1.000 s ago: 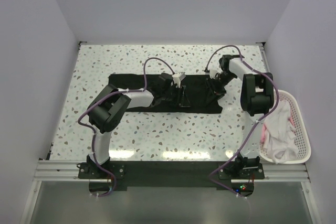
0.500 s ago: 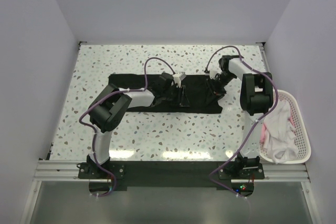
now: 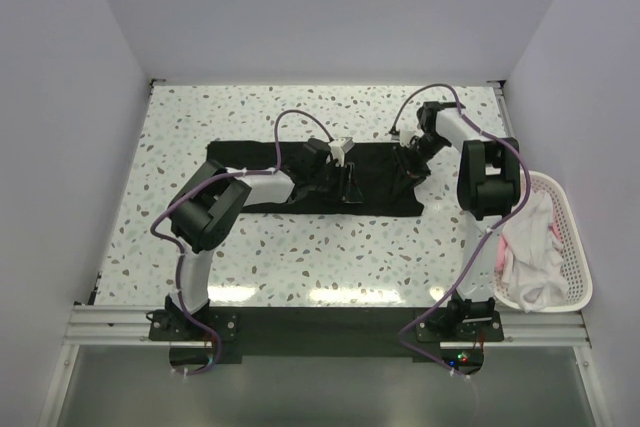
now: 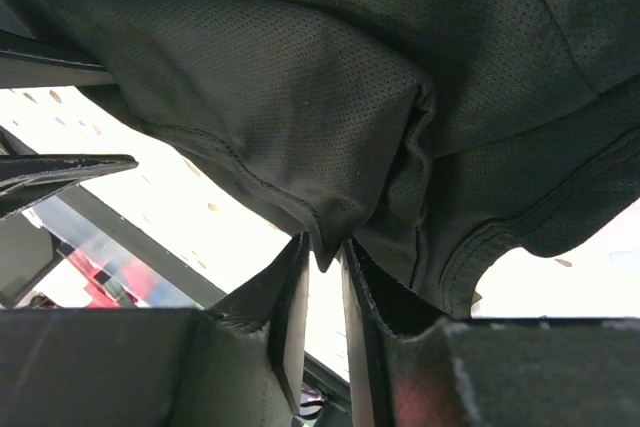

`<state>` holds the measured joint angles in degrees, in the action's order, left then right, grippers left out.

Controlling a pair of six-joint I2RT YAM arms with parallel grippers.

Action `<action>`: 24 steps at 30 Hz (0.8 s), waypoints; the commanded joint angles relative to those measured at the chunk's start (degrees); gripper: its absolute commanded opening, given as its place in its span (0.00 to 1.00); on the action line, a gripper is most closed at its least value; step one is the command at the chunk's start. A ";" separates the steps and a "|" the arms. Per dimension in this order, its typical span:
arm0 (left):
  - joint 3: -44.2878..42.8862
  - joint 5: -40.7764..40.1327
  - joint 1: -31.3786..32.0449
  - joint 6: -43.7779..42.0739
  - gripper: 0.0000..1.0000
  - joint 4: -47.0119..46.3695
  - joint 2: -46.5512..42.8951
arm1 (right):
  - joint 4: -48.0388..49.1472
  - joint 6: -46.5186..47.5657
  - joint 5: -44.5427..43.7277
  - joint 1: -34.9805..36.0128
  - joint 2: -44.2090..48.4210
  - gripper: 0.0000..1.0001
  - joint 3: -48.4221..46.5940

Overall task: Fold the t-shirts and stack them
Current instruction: Fold the tshirt

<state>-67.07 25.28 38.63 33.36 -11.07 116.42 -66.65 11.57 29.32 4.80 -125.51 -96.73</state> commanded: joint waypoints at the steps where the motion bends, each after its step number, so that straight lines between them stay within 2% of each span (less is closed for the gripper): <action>1: 0.01 0.74 -0.40 1.26 0.47 -0.35 -1.37 | -1.20 -0.50 0.56 0.04 0.45 0.21 -1.62; 7: -0.17 0.65 -0.31 1.26 0.47 -0.36 -1.11 | -0.85 -0.67 1.35 -0.05 0.27 0.00 -1.45; 24: -0.26 -3.30 0.04 -3.39 0.47 3.51 -3.48 | 0.56 -1.55 4.87 -0.05 1.15 0.00 -2.15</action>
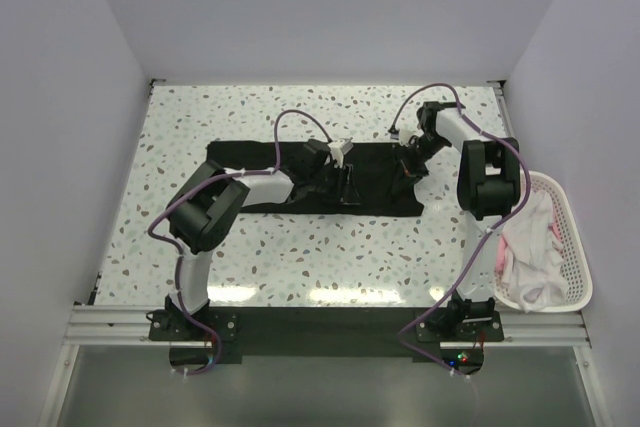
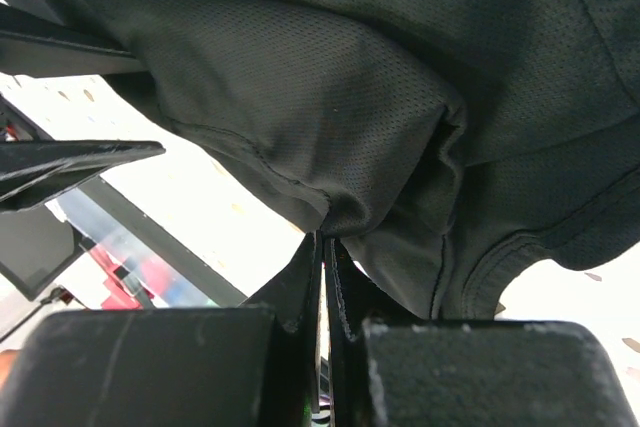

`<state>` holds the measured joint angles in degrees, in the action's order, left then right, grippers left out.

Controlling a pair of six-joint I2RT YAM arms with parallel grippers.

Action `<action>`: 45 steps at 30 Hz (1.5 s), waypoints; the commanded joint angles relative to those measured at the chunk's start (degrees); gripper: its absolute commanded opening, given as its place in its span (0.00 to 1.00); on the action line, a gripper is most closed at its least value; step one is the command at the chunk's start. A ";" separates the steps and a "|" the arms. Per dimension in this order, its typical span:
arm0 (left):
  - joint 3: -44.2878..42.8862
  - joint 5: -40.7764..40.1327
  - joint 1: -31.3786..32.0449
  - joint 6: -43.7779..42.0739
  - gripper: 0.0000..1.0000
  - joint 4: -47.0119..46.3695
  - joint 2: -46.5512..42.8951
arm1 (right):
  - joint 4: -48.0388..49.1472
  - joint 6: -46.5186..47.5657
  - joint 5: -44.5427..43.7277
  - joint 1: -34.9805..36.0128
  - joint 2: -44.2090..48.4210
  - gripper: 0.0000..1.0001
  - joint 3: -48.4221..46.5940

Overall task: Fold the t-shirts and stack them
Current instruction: Fold the tshirt

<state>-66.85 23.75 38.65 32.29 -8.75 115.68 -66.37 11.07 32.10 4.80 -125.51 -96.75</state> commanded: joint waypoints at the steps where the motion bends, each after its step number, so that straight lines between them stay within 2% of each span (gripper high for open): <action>1: -0.65 -2.12 0.28 -3.19 0.47 1.72 -2.56 | 0.27 -1.14 2.09 -0.05 1.24 0.00 -2.21; 11: -2.67 -3.36 1.60 -4.96 0.48 4.10 -0.98 | 0.36 -1.31 3.94 -0.05 1.67 0.00 -2.04; 16: -2.85 -3.53 1.95 -5.22 0.44 3.66 -0.98 | 0.45 -1.40 4.11 -0.05 1.68 0.00 -2.04; 24: -3.73 -3.80 2.04 -6.19 0.24 2.08 -1.86 | 0.10 -1.14 4.64 0.04 1.76 0.00 -2.13; 25: -3.73 -3.62 2.04 -6.28 0.18 1.81 -2.12 | 0.10 -1.05 4.82 -0.05 1.85 0.00 -2.13; 30: -3.11 -4.15 1.86 -6.98 0.00 -0.91 -4.23 | 0.10 -0.88 5.69 -0.14 2.20 0.00 -2.30; 37: -3.20 -5.38 0.81 -8.56 0.00 -2.85 -6.60 | -0.08 -0.88 7.80 -0.40 1.77 0.00 -4.06; 45: -5.22 -3.62 -2.70 -8.83 0.00 -3.37 -4.41 | 0.71 -1.84 10.09 -0.84 0.01 0.00 -8.71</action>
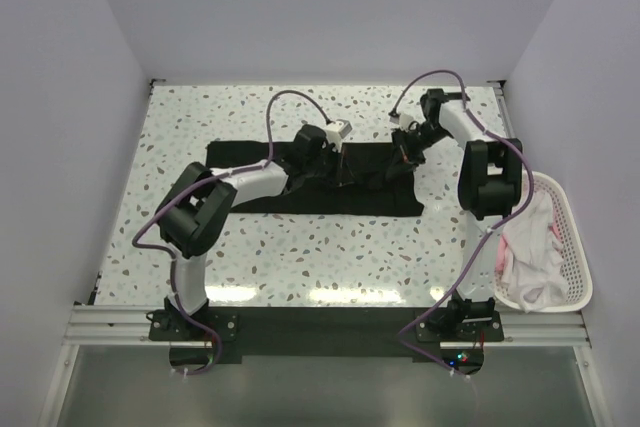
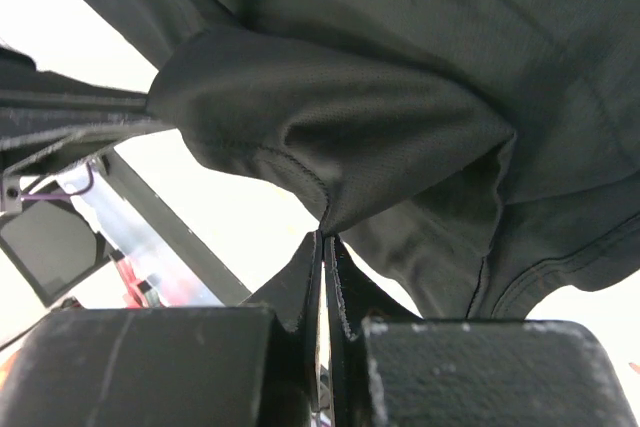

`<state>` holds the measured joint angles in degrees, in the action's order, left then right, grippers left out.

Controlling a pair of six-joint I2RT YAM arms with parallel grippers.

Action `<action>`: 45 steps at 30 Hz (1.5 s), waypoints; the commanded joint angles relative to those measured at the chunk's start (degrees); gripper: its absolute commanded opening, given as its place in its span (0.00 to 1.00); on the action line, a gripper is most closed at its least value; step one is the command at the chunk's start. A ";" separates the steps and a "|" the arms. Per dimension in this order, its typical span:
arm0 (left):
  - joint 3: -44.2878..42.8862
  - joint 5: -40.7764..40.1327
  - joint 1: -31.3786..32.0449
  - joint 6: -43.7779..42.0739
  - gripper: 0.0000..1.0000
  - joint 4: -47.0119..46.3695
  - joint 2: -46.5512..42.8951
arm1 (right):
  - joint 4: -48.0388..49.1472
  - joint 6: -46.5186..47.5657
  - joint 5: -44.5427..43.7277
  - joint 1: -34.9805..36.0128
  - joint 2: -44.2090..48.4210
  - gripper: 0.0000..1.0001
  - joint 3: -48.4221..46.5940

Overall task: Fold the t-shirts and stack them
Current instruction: Fold the tshirt

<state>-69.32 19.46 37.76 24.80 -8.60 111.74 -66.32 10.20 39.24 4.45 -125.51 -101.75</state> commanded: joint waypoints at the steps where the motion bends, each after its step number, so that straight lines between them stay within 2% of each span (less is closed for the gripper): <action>1: -3.27 1.01 -2.16 -1.24 0.00 -3.70 0.22 | 0.76 -0.97 3.12 -0.58 -0.26 0.00 -4.24; 8: -6.35 4.00 -5.06 -0.80 0.00 -5.37 4.00 | 0.41 -0.44 3.21 -0.67 -3.51 0.00 -9.07; 9: -6.70 4.18 -5.50 -0.80 0.02 -5.37 4.44 | 0.41 -0.44 3.12 -0.67 -4.21 0.07 -9.77; 11: -7.58 4.70 -6.11 -0.10 0.07 -6.07 5.67 | 0.93 -0.88 2.77 -0.84 -4.74 0.13 -10.65; 12: -7.85 5.14 -6.81 0.94 0.09 -6.51 6.11 | 1.37 -1.23 2.59 -0.93 -4.83 0.21 -11.18; 13: -8.37 5.32 -7.17 1.39 0.16 -6.78 7.07 | 2.50 -1.58 2.24 -1.19 -4.74 0.26 -11.36; 14: -8.55 5.41 -7.61 2.61 0.18 -7.56 7.43 | 2.95 -2.37 2.07 -1.37 -4.83 0.27 -11.53; 15: -8.73 5.41 -8.48 3.32 0.21 -8.09 7.70 | 3.30 -2.63 1.80 -1.55 -4.74 0.32 -11.97; 16: -8.99 5.41 -9.10 4.11 0.29 -8.62 8.31 | 3.57 -2.99 1.37 -2.07 -4.65 0.36 -12.41; 17: -9.08 5.58 -10.15 5.51 0.32 -9.50 8.49 | 3.92 -3.08 0.93 -2.51 -4.39 0.42 -12.68; 21: -8.64 5.59 -12.18 7.02 0.39 -10.82 7.79 | 4.45 -3.08 -0.31 -3.83 -2.81 0.44 -11.89; 22: -8.20 5.41 -12.53 7.11 0.39 -11.26 7.27 | 4.45 -2.21 -0.40 -3.83 -1.94 0.42 -11.45; 25: -6.36 6.90 -12.89 4.49 0.38 -11.36 4.37 | 4.01 -0.09 -0.22 -3.66 -0.70 0.28 -8.91; 26: -5.83 7.43 -12.19 1.60 0.38 -11.18 3.40 | 4.10 0.09 -0.74 -3.48 -0.18 0.21 -7.33; 28: -4.51 8.31 -11.22 -2.10 0.38 -9.52 0.68 | 4.71 0.35 -1.53 -3.31 0.44 0.16 -5.66; 29: -4.42 7.87 -10.00 -6.91 0.38 -8.29 0.06 | 4.97 0.44 -2.58 -3.13 0.97 0.11 -4.26; 32: -3.98 7.69 -7.36 -16.75 0.37 -4.94 -2.14 | 5.77 -0.17 -4.17 -2.78 1.67 0.03 -1.62; 38: -7.84 7.17 -0.33 -31.28 0.39 2.09 -0.65 | 9.10 -1.76 -7.42 -2.07 4.75 0.00 6.29; 45: -12.41 6.02 4.43 -32.27 0.41 4.12 4.79 | 12.45 -3.69 -11.65 -1.90 5.28 0.00 10.26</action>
<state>-78.32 26.17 41.58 -3.92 -5.93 114.19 -57.08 8.25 30.46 2.50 -123.74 -92.33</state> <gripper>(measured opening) 0.403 0.008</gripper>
